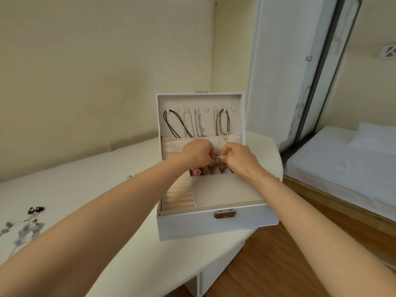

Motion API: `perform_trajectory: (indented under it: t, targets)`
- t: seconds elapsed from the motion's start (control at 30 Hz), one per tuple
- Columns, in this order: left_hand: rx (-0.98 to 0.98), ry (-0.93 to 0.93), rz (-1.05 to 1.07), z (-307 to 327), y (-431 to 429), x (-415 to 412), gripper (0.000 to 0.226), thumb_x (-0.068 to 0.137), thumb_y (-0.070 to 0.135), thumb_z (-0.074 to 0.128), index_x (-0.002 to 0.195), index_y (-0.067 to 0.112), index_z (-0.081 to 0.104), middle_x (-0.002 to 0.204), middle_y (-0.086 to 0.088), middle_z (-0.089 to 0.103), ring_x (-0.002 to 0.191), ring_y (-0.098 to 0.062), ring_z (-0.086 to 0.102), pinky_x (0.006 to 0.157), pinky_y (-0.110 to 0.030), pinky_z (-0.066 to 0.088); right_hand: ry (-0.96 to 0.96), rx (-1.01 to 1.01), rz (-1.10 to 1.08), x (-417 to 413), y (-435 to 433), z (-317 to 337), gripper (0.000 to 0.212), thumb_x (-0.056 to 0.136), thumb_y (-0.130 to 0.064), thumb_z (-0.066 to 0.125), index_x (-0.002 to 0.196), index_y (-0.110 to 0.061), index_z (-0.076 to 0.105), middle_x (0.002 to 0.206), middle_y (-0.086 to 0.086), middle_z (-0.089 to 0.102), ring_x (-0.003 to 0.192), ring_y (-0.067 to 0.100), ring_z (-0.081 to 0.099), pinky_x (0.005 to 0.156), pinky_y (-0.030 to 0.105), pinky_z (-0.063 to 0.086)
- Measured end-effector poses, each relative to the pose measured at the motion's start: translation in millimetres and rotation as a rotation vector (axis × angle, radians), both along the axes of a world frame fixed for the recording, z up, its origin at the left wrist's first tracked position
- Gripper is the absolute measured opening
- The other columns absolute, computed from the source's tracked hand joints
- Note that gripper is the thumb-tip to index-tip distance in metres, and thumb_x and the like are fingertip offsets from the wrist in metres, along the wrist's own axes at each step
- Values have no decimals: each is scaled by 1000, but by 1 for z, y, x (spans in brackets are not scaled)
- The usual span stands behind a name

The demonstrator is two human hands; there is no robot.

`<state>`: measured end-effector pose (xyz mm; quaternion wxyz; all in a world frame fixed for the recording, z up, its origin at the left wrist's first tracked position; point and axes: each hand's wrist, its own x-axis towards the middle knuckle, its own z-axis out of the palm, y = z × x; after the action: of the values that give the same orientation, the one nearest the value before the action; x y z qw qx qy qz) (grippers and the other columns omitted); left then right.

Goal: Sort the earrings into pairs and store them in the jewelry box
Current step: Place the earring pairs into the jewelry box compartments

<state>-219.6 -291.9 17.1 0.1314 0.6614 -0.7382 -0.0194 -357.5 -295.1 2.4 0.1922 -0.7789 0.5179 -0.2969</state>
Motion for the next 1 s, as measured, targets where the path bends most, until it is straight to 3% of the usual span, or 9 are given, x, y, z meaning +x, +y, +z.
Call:
perform_trajectory:
  t: [0.2, 0.27, 0.37, 0.53, 0.8, 1.0]
  targets:
    - [-27, 52, -17, 4, 6, 13, 16, 83, 22, 66, 98, 18, 64, 106, 0, 65, 103, -19, 58, 83, -30, 46, -110, -97, -34, -2, -1, 1, 11, 82, -15, 63, 76, -23, 61, 84, -4, 63, 81, 17, 56, 75, 29, 42]
    - [-74, 57, -3, 8, 11, 21, 15, 83, 19, 64, 98, 19, 64, 105, 1, 66, 103, -19, 58, 85, -32, 47, -150, -114, -5, -2, -2, 0, 14, 80, -10, 67, 72, -21, 63, 82, -7, 59, 77, 12, 52, 73, 24, 37]
    - [-127, 51, 1, 12, 19, 30, 14, 84, 14, 60, 96, 18, 66, 103, 1, 67, 102, -18, 58, 80, -28, 45, -124, -67, 85, -2, -2, -2, 19, 77, -4, 68, 68, -20, 67, 69, -13, 60, 65, 3, 53, 71, 23, 42]
    - [-176, 28, -33, 9, 31, 38, 12, 86, 14, 58, 94, 15, 66, 97, 2, 66, 95, -19, 58, 75, -28, 43, -64, -13, 159, -1, -1, -4, 24, 73, -2, 72, 63, -23, 67, 71, -7, 66, 75, 12, 63, 77, 30, 53]
    - [-181, 2, -81, 7, 40, 39, 16, 88, 12, 55, 97, 15, 67, 100, -1, 67, 90, -17, 56, 74, -26, 42, -50, 5, 185, -2, 0, -5, 22, 69, -2, 77, 63, -20, 66, 73, 0, 67, 79, 17, 64, 81, 34, 55]
    - [-31, -170, -140, -2, 42, 34, 47, 88, 1, 42, 125, 24, 57, 112, -10, 52, 109, -26, 41, 90, -37, 38, 1, -43, 157, -2, -4, -8, 10, 79, -12, 71, 72, -19, 72, 73, -7, 66, 76, 11, 58, 83, 36, 52]
